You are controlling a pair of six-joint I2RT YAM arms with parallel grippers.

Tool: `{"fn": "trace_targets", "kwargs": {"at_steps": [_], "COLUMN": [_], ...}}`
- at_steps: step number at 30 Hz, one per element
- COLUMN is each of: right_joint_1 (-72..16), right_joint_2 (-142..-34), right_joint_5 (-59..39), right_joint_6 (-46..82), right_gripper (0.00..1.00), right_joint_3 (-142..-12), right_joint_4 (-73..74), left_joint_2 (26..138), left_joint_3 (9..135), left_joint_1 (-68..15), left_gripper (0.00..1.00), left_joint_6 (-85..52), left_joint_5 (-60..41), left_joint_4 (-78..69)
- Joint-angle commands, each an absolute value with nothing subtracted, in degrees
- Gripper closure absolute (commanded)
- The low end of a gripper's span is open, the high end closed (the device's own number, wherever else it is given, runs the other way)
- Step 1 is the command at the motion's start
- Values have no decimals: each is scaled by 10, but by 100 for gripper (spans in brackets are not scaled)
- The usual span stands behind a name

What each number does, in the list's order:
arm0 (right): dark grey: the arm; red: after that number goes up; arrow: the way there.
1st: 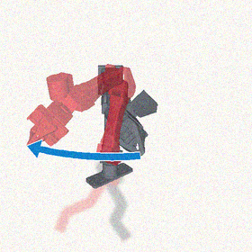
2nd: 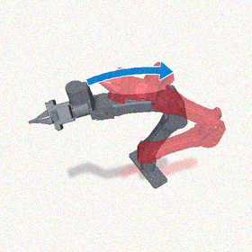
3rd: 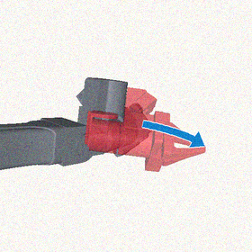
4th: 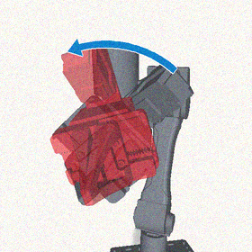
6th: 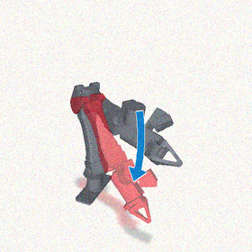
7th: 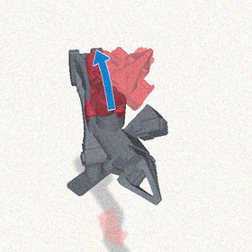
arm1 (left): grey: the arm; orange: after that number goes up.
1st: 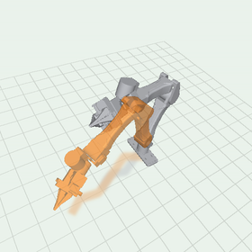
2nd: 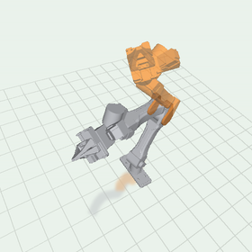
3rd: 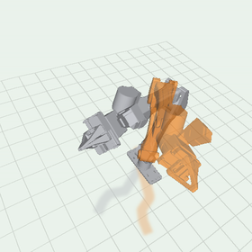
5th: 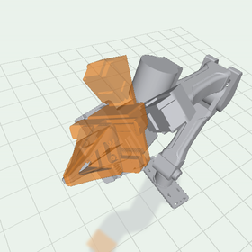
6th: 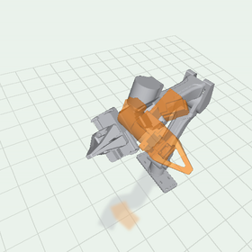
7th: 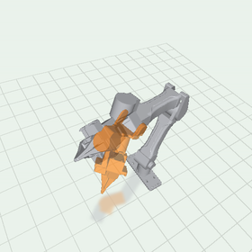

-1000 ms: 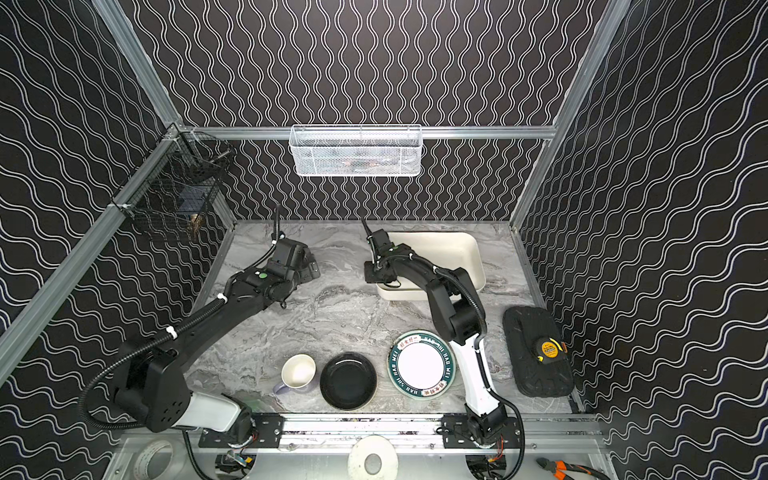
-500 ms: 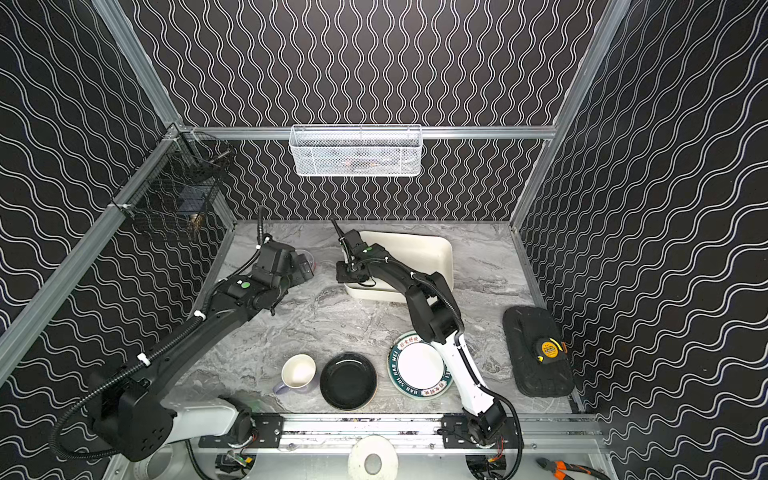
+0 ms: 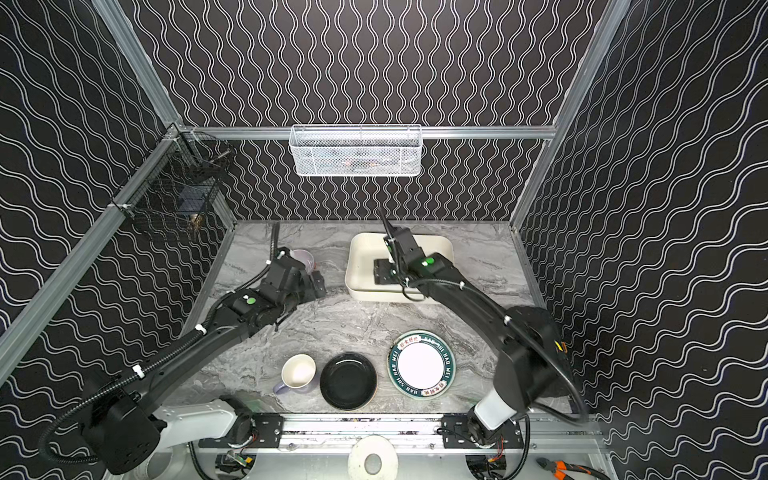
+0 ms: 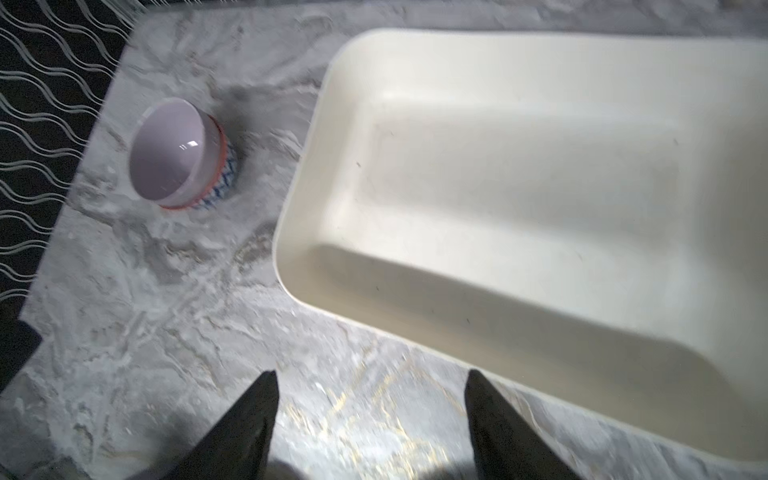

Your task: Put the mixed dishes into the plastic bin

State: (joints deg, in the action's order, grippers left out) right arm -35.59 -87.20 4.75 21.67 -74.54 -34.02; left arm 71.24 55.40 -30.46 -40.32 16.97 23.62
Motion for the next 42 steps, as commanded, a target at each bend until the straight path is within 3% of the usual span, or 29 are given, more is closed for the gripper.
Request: {"fn": "trace_targets", "kwargs": {"at_steps": [1, 8, 18, 27, 42], "right_joint_1": [-356, -373, -376, -376, -376], "right_joint_2": [-794, -674, -612, -528, -495], "right_joint_5": [79, 1, 89, 102, 94], "right_joint_6": [281, 353, 447, 573, 611], "right_gripper": [28, 34, 39, 37, 39], "right_joint_3": [-652, -500, -440, -394, -353], "right_joint_4": [-419, -402, -479, -556, -577], "left_joint_2": [724, 762, 822, 925, 988], "left_joint_3": [532, 502, 538, 597, 639], "left_joint_1": [-344, -401, -481, -555, -572], "left_gripper": [1, 1, 1, 8, 12], "left_joint_6": [-405, -392, -383, -378, -367], "left_joint_5": [130, 102, 92, 77, 50], "left_joint_4": [209, 196, 181, 164, 146]}}
